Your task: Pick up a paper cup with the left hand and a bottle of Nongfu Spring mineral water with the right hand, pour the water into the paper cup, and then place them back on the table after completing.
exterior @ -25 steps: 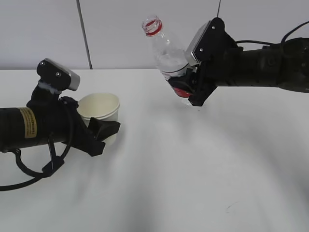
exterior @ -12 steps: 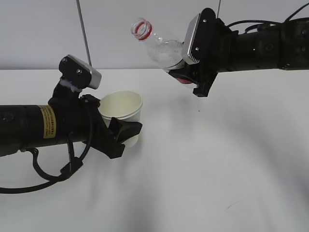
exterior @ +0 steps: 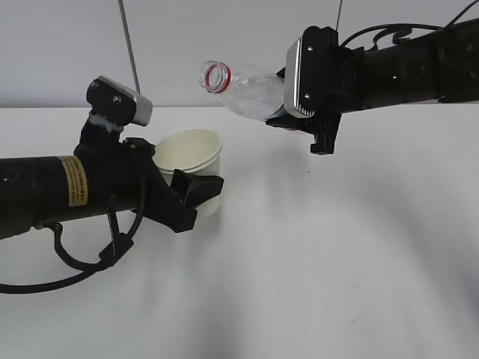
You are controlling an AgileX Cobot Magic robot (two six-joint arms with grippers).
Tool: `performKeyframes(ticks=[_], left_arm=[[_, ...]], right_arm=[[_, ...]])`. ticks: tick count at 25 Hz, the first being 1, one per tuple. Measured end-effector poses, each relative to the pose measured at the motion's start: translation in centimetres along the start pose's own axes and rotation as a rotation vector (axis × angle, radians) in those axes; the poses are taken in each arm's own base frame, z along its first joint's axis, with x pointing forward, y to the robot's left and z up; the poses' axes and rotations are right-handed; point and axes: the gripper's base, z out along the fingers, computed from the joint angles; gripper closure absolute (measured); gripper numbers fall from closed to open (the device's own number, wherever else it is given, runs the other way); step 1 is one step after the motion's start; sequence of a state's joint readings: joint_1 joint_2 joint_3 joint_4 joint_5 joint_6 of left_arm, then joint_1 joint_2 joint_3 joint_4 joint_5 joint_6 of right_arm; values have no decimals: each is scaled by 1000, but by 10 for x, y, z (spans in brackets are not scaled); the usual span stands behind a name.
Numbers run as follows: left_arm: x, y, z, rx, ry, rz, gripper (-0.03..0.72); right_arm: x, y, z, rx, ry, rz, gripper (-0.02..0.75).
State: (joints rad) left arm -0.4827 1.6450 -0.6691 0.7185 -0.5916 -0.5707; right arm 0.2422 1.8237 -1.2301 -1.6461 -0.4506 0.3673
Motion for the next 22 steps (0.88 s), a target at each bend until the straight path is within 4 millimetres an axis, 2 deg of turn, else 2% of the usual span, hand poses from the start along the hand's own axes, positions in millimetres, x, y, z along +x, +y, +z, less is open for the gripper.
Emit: performKeyframes(ticks=[9,15,22], left_arm=[[0,-10,4,48,-17,7,253],[13,-9,14,69,8,-14,253],[9,-8,22,86,-21,-14,253]], right_arm=[[-1,-3,0,-9,3,-55,290],[0,-1,-1,-29,9,-117,290],[0,1,-1,-50,10,-158,290]])
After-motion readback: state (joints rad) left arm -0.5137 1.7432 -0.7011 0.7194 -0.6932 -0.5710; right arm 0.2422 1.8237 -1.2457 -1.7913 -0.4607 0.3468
